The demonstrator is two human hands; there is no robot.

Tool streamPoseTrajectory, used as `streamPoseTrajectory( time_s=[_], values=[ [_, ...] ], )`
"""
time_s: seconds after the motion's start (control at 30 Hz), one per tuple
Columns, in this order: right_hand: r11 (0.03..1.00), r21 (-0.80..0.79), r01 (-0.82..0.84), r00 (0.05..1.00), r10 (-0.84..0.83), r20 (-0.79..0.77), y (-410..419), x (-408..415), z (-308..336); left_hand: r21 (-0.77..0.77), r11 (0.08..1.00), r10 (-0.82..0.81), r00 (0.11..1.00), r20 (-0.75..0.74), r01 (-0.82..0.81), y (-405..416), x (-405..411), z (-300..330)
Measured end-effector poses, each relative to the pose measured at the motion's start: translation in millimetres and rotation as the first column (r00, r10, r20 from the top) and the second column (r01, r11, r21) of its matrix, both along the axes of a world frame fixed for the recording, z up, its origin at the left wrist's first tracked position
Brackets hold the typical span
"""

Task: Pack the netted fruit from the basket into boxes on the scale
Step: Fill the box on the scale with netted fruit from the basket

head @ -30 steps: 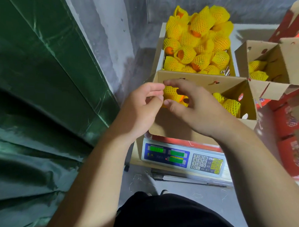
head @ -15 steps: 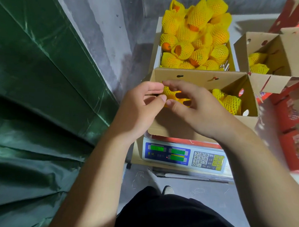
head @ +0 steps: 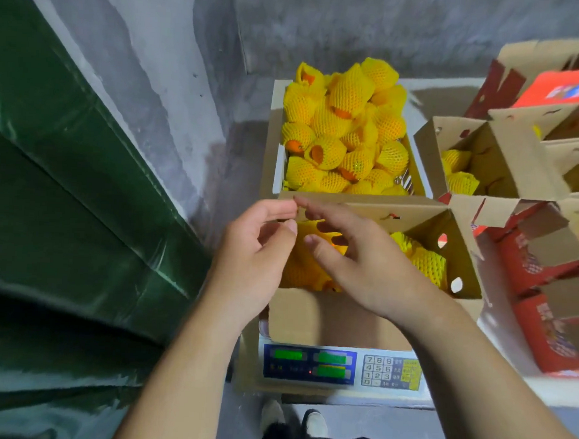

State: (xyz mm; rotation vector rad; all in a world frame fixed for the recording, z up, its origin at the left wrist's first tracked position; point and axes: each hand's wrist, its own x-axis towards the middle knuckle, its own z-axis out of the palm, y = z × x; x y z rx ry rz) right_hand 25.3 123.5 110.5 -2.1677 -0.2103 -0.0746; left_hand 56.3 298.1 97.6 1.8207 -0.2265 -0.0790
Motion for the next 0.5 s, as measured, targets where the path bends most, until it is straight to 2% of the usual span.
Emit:
streamPoseTrajectory(
  time_s=[0.2,0.3,0.4,0.5],
  values=[
    [0.994,-0.013,0.108,0.994,-0.108,-0.033,-37,34,3,0.116,0.978,-0.173,0.985,-0.023,0.175,-28,53,6],
    [0.983,-0.055,0.174,0.984,-0.176,-0.032,-76,63,-2,0.155,0.967,-0.202,0.979,-0.015,0.202,-50,93,8],
    [0.953,-0.224,0.203,0.973,-0.223,-0.066,-131,102,-16,0.229,0.954,-0.191,0.981,-0.04,0.195,-82,144,-3],
    [0.863,-0.456,0.217,0.942,-0.307,-0.133,-183,155,-44,0.443,0.878,-0.158,0.984,-0.086,0.18,-119,196,-23]
  ],
)
